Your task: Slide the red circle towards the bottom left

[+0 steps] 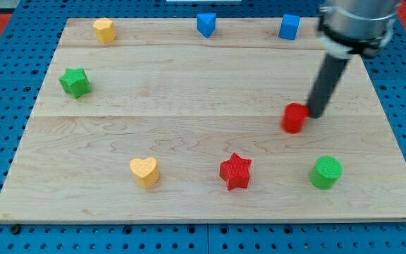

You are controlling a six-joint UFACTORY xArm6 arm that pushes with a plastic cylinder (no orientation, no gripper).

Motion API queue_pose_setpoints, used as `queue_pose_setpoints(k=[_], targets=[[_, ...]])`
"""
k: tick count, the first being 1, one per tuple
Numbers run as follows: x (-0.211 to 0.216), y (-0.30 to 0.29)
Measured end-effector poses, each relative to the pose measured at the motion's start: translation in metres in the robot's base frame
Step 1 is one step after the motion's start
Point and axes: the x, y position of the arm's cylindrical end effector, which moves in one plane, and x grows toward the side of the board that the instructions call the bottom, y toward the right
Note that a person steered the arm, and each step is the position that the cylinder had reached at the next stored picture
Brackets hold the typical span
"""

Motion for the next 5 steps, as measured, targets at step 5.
queue_pose_setpoints(k=[5], targets=[[0.048, -0.180]])
